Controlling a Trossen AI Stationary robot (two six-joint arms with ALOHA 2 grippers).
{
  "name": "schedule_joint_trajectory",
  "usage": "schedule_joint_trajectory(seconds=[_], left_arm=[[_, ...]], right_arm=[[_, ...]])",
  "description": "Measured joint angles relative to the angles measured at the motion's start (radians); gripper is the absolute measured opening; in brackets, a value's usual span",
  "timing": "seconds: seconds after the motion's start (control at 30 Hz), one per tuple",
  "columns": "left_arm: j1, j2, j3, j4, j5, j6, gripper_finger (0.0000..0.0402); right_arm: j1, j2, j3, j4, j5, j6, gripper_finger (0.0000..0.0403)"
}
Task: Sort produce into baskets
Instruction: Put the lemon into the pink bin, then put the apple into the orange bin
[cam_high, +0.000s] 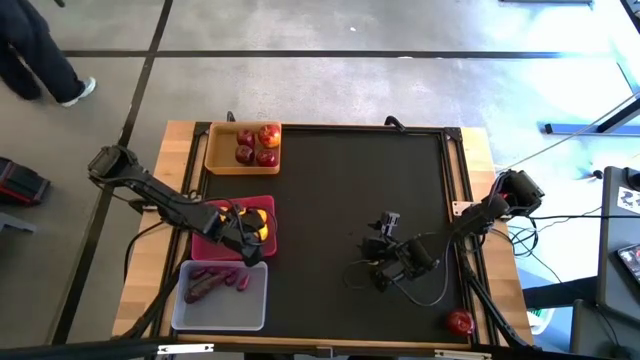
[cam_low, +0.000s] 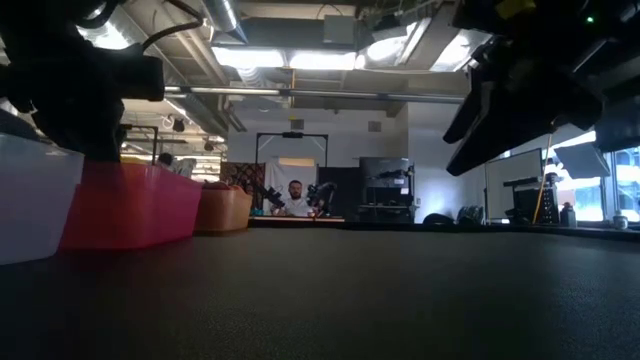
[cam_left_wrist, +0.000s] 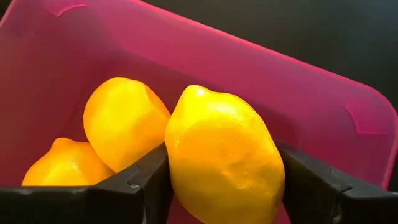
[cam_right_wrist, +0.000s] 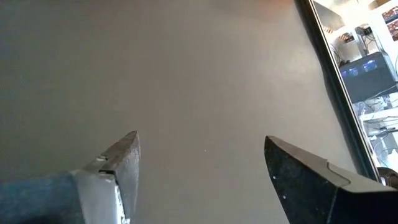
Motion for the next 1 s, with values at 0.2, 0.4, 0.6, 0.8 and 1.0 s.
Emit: schedule_joint_trajectory(seconds=[0.2,0.4,0.6,0.8,1.0], left_arm=[[0.012,0.000,0.000,0.000,-0.004,-0.027,0.0298],[0.010,-0.009,0.006,-0.004,0.025,-0.015,0.0320],[0.009,-0.032,0.036,0.000,0.048,0.021,0.0316],[0.009,-0.034,0.044,0.000,0.048,0.059,0.0316],[0.009,-0.034,0.043,-0.001,0.043,0.073,0.0315]], right_arm=[[0.000,0.000,0.000,0.000,-0.015,-0.002,0.0270],[0.000,0.000,0.000,0.018,-0.044,-0.006,0.0270],[0.001,-0.023,0.085,-0.127,-0.225,0.020,0.0270],[0.004,-0.065,0.173,-0.253,-0.573,0.167,0.0270],[0.085,-0.077,0.251,-0.457,-0.713,0.398,0.0270]])
